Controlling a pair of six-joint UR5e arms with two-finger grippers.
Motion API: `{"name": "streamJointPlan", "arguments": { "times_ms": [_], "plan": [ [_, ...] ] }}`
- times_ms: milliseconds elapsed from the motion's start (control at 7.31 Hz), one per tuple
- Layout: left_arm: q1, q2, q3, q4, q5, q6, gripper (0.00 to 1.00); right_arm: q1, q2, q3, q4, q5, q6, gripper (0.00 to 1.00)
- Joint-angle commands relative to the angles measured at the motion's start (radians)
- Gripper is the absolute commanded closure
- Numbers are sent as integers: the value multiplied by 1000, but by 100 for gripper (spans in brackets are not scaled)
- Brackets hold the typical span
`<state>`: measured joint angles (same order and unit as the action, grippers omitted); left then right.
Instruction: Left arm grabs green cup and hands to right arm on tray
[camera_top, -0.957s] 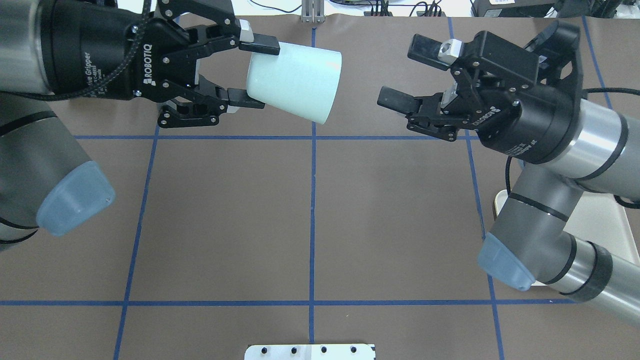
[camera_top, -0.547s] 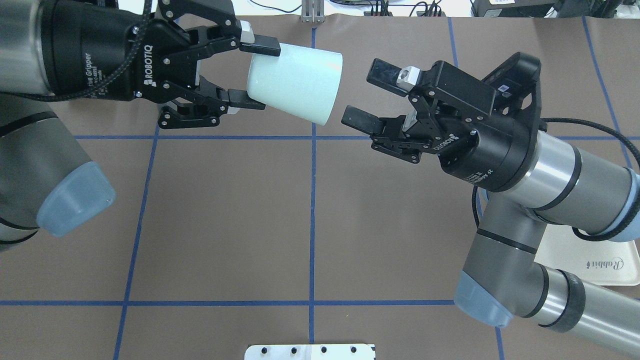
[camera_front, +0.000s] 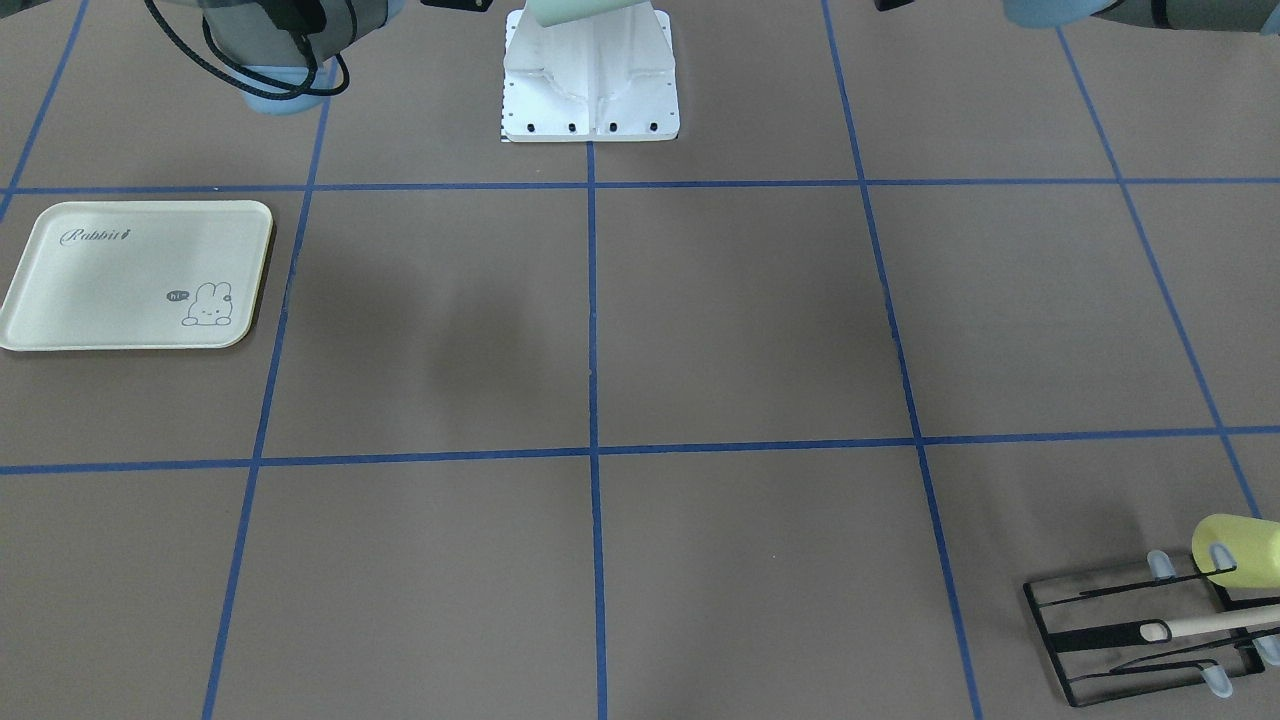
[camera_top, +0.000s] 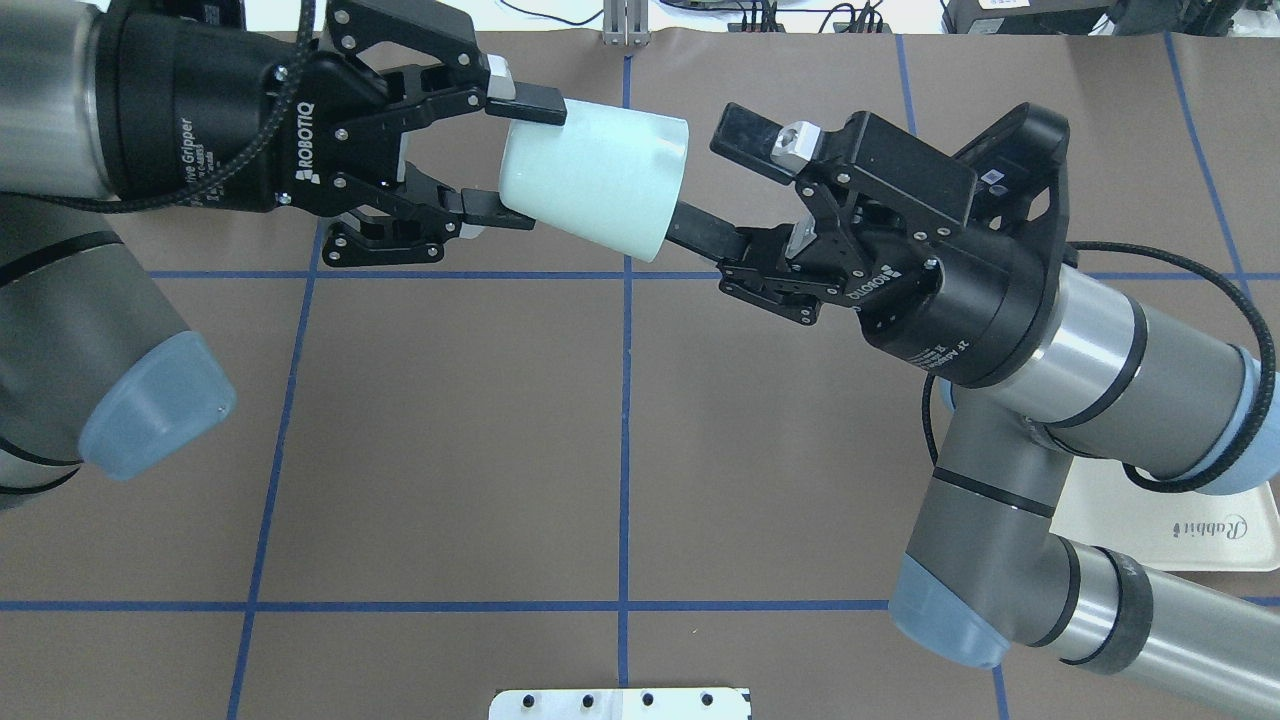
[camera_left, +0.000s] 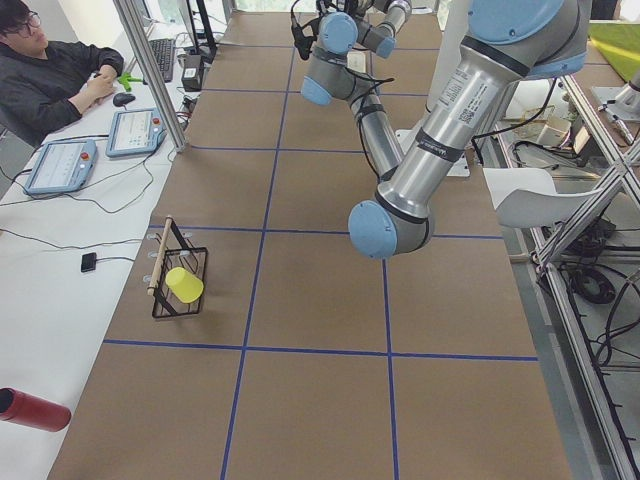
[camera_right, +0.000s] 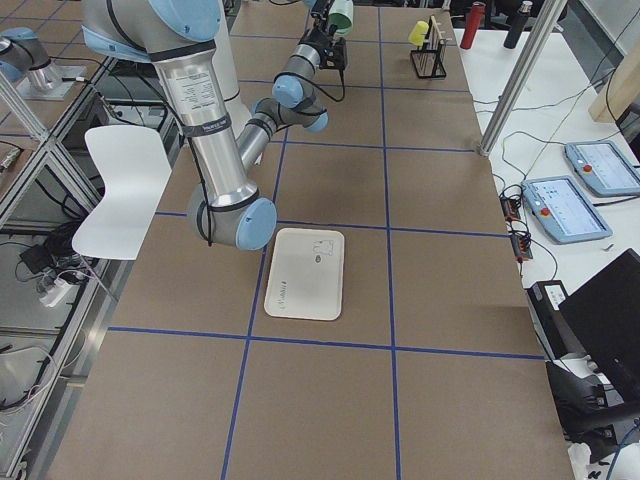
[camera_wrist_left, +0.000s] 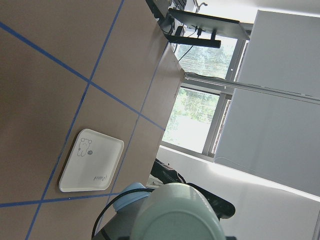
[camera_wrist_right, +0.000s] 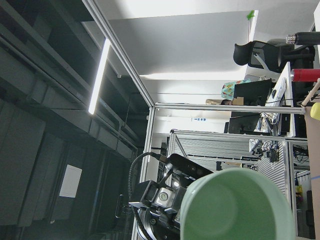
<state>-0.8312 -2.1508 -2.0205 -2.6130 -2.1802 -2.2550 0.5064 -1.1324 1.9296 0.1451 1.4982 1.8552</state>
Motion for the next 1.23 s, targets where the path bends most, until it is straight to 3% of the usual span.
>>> {"name": "streamJointPlan", "arguments": {
  "times_ms": [0, 957, 1094],
  "plan": [
    [1, 0, -4, -5, -4, 0, 100, -2, 3, -3, 1, -4, -11, 15],
    [29, 3, -26, -9, -10, 0, 100, -2, 3, -3, -1, -16, -22, 19],
    [30, 2, -29, -9, -10, 0, 100, -2, 3, -3, -1, -16, -22, 23]
  ]
}}
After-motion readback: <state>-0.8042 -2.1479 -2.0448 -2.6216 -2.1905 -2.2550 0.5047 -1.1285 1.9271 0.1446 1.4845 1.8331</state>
